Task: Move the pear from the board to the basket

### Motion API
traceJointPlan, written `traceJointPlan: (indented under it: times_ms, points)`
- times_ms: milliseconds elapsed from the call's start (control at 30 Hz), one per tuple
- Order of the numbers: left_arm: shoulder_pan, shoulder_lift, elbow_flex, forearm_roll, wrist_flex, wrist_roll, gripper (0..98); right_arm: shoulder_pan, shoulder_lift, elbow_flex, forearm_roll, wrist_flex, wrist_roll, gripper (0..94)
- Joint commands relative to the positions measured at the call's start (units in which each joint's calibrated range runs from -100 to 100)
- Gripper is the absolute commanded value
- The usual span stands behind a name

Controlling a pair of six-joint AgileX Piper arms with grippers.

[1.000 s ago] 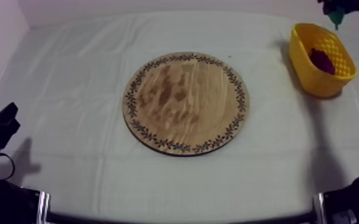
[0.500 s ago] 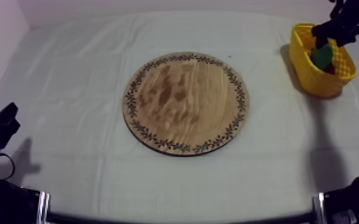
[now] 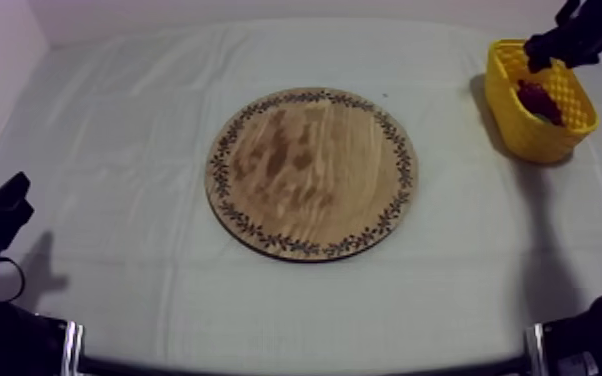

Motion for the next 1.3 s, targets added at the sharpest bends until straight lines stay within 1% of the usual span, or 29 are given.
traceJointPlan:
  times_ms: [0, 167, 333, 433, 633, 733, 933, 1100, 1167, 1267]
  points:
    - [0.01, 0.0, 0.0, -0.02, -0.01, -0.01, 0.1, -0.16, -9.36, 3.97, -0.69, -2.82, 1.12, 51.0]
    - [0.01, 0.0, 0.0, -0.02, -0.01, -0.01, 0.1, -0.85, -25.32, 14.56, -2.6, -8.1, 3.51, 46.2]
    - [0.01, 0.0, 0.0, -0.02, -0.01, -0.01, 0.1, -2.78, -42.0, 29.41, -3.83, -12.68, 5.52, 42.0]
    - [0.01, 0.0, 0.0, -0.02, -0.01, -0.01, 0.1, -4.19, -51.99, 38.08, -4.96, -13.34, 6.91, 40.0]
    - [0.01, 0.0, 0.0, -0.02, -0.01, -0.01, 0.1, -5.74, -71.27, 53.9, -8.59, -13.35, 10.83, 34.8]
    - [0.01, 0.0, 0.0, -0.02, -0.01, -0.01, 0.1, -6.04, -79.95, 60.33, -9.61, -13.05, 11.94, 31.7]
    - [0.01, 0.0, 0.0, -0.02, -0.01, -0.01, 0.1, -6.12, -93.26, 70.12, -10.94, -12.54, 12.19, 24.2]
    - [0.01, 0.0, 0.0, -0.02, -0.01, -0.01, 0.1, -6.1, -99.84, 74.92, -11.28, -12.86, 10.0, 16.7]
    - [0.01, 0.0, 0.0, -0.02, -0.01, -0.01, 0.1, -6.05, -101.71, 76.28, -11.66, -12.55, 9.65, 13.5]
    - [0.01, 0.0, 0.0, -0.02, -0.01, -0.01, 0.1, -5.96, -103.58, 77.3, -12.01, -11.73, 8.09, 7.6]
